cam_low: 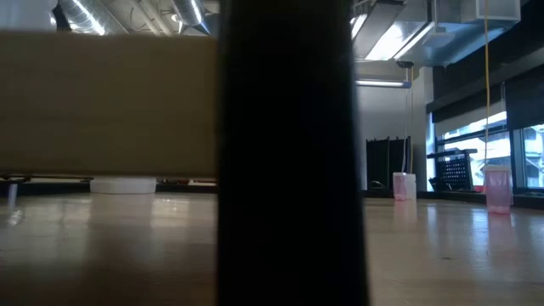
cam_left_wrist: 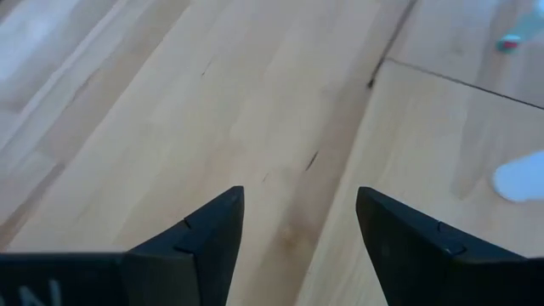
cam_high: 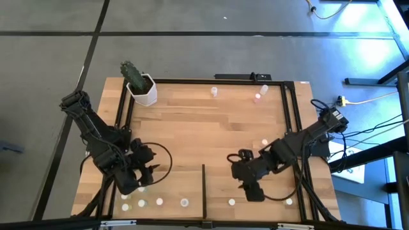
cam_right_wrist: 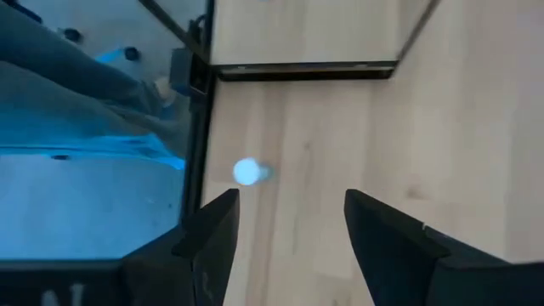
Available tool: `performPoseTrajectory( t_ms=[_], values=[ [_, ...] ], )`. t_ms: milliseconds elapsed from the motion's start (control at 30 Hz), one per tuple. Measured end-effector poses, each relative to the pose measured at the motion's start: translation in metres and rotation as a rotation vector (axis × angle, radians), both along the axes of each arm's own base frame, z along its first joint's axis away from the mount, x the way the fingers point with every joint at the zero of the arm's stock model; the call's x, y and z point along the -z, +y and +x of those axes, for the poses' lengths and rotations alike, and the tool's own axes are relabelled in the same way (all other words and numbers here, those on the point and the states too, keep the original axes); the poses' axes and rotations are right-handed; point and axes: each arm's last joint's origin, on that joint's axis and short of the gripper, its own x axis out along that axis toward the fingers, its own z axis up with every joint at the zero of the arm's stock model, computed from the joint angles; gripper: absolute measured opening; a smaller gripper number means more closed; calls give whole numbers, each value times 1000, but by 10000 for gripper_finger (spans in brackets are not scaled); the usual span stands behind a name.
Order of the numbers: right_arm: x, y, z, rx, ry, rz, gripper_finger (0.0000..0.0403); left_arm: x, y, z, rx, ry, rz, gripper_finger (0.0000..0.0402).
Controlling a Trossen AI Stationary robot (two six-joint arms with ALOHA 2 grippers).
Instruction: Pick and place medicine bottles onto shelf by color
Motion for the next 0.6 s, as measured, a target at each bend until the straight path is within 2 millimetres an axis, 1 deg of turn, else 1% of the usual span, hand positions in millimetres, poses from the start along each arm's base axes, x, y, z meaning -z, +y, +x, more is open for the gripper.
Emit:
performPoseTrajectory(
  t_ms=[133, 200, 300, 400, 600],
  values=[
    [13, 7, -3, 40, 23, 8, 216, -5, -3, 1, 63, -42, 12, 222],
    [18, 13, -2, 65, -9, 13, 216, -8, -2, 1, 78, -64, 2, 222],
    [31, 24, -4, 28, -24, 17, 216, -13, -1, 1, 85, -102, -6, 222],
    [38, 32, -5, 9, -49, 39, 216, -19, 3, -2, 83, -129, -11, 222],
    [66, 48, -4, -68, -73, 15, 216, -27, 8, -5, 96, -168, -19, 222]
  ],
)
